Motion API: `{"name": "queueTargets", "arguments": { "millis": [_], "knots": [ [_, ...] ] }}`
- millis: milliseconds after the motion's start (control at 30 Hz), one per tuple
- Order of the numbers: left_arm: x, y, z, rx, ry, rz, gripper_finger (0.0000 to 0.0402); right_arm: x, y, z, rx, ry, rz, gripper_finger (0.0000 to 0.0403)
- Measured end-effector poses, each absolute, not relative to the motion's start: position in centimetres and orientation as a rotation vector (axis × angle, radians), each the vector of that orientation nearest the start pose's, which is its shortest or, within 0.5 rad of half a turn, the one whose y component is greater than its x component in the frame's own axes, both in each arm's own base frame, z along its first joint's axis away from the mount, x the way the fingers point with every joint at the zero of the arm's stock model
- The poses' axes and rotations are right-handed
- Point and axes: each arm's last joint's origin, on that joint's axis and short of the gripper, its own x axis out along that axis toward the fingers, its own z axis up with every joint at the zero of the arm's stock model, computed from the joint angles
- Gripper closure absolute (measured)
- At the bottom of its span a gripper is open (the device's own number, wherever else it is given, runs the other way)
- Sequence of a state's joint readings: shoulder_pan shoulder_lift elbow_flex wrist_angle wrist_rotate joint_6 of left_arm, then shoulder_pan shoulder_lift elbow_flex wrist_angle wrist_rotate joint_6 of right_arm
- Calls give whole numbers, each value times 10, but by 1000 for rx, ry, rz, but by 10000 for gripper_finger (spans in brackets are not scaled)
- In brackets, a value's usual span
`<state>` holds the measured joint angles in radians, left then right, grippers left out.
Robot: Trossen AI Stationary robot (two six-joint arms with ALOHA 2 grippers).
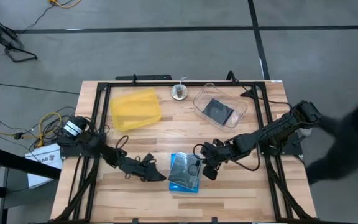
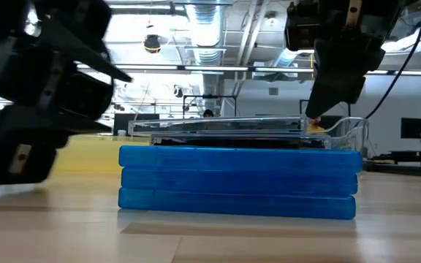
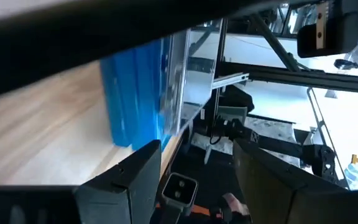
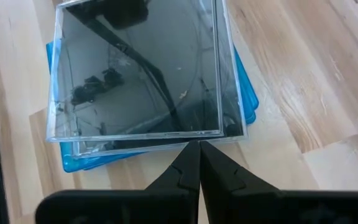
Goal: Pick & place jewel cases by type
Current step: Put the black CD case into the transparent bin
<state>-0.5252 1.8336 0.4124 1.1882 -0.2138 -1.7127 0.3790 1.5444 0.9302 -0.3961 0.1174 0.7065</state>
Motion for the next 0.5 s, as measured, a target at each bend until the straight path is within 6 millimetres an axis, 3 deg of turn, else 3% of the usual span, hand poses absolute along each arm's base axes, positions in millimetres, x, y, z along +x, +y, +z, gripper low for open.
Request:
{"name": "queueTargets", "arguments": {
  "millis": [233,500],
  "knots": [
    [258,-130,100,-1620,420,-3,209,279,108,193,374,1013,-105,403],
    [261,-132,99,-1608,465,10,209,279,108,193,365,1012,-96,403]
  ]
}}
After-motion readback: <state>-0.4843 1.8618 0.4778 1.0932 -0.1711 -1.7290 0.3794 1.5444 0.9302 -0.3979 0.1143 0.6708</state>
